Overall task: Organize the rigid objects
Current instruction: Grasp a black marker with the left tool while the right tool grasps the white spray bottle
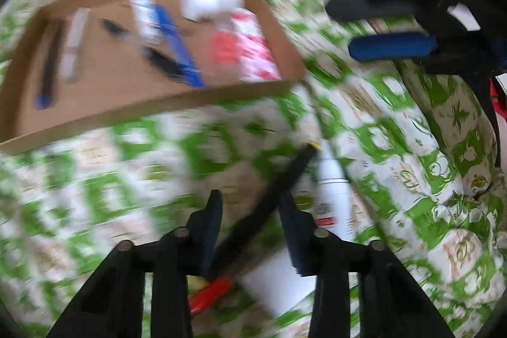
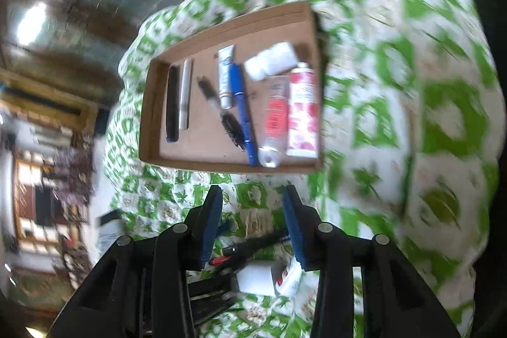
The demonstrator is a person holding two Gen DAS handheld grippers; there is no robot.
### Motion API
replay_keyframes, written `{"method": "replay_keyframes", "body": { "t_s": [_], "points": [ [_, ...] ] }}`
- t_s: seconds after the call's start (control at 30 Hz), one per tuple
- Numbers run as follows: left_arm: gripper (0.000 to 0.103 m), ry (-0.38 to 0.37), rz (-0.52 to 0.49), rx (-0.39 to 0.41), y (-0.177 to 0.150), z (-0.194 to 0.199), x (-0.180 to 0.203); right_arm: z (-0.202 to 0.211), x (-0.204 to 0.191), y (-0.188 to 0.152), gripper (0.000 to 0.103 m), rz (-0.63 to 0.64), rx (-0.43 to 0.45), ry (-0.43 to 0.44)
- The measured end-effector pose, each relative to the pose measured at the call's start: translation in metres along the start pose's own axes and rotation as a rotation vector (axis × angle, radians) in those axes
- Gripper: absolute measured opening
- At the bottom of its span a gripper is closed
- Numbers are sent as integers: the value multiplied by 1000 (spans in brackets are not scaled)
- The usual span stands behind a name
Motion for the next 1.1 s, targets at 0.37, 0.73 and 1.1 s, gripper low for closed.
{"method": "replay_keyframes", "body": {
  "t_s": [0.37,0.73,1.1],
  "points": [
    [23,126,-57,-66,-17,-9,-9,7,8,-8,38,-58,-21,82],
    [15,97,311,-48,-48,32,-93,-41,5,-80,38,-55,-179,-99],
    [19,173,274,-63,-72,17,-81,-60,39,-87,33,-96,-128,-355]
  ]
}}
Point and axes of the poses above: each gripper's, at about its wrist camera, not at the fingertips, and z roughly against the way its jaws point, x to its right, y to its top, the point moved 3 cm from there along -z, roughly the way its jaws point, and after that the axes turned 5 degrees about -z, right-handed, at the moved point
